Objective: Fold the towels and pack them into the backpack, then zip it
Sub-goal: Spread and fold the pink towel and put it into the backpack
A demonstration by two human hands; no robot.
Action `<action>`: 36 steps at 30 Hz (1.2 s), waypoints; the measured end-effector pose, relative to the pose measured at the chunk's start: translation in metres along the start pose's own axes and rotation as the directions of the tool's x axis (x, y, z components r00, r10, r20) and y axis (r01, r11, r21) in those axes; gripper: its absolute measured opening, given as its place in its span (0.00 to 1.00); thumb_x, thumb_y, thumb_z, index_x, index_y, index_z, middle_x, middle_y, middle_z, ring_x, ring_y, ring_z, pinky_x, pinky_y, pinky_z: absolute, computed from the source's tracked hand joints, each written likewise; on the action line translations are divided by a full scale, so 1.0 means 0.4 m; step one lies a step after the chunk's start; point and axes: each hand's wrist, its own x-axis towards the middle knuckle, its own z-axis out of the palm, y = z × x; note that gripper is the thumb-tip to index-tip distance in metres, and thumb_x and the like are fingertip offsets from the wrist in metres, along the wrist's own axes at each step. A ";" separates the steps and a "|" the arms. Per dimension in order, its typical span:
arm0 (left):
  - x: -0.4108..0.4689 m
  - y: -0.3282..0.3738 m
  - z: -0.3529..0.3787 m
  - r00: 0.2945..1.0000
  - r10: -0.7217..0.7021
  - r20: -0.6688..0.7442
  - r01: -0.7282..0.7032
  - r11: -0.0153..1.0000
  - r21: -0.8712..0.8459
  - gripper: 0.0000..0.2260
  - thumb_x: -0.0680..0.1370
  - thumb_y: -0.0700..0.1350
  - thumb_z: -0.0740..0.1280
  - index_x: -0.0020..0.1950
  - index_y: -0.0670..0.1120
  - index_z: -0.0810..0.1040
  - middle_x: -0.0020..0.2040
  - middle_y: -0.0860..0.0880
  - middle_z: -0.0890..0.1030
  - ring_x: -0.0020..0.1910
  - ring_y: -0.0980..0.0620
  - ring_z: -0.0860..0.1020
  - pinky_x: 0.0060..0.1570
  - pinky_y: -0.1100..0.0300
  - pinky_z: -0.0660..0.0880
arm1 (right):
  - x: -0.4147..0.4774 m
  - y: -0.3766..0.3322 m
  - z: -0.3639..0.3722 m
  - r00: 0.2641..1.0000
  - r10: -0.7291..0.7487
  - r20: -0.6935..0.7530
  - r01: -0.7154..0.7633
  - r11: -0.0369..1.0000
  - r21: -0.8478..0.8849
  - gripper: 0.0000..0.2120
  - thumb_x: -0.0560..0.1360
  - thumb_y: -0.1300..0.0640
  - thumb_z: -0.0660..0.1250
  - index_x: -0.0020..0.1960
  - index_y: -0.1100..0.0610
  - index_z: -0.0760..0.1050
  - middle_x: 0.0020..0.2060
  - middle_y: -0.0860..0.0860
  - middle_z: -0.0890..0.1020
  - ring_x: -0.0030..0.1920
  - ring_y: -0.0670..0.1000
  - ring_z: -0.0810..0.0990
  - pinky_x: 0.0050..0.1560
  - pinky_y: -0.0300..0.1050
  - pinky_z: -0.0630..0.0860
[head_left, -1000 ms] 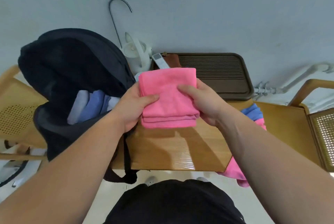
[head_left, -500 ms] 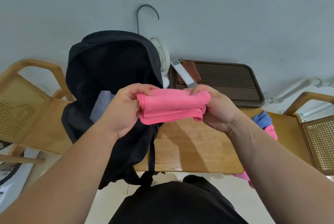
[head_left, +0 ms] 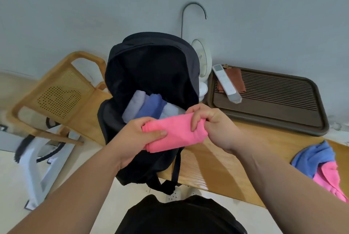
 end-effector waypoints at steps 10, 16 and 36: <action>0.056 0.002 -0.072 0.966 0.128 -0.224 -0.137 0.990 -0.028 0.14 0.71 0.44 0.78 0.55 0.48 0.82 0.49 0.47 0.84 0.49 0.49 0.84 0.44 0.54 0.82 | 0.078 -0.023 0.118 0.930 0.329 -0.166 -0.297 0.935 0.193 0.16 0.74 0.51 0.75 0.55 0.52 0.70 0.55 0.54 0.76 0.50 0.54 0.82 0.43 0.47 0.83; 0.133 0.027 -0.152 0.979 0.185 -0.089 -0.200 0.957 -0.209 0.21 0.66 0.49 0.78 0.57 0.47 0.81 0.51 0.45 0.84 0.52 0.44 0.84 0.50 0.46 0.82 | 0.144 -0.077 0.187 0.834 0.532 -0.145 -0.198 0.534 0.822 0.27 0.71 0.53 0.77 0.66 0.58 0.73 0.59 0.59 0.82 0.54 0.56 0.85 0.53 0.53 0.82; 0.178 0.015 -0.201 0.913 0.204 0.354 -0.221 0.975 0.008 0.20 0.81 0.40 0.68 0.66 0.63 0.78 0.51 0.49 0.84 0.37 0.42 0.83 0.45 0.42 0.83 | 0.234 -0.063 0.360 0.456 0.516 -0.725 -0.024 0.821 0.570 0.31 0.75 0.50 0.71 0.72 0.36 0.60 0.59 0.47 0.76 0.56 0.51 0.81 0.53 0.53 0.82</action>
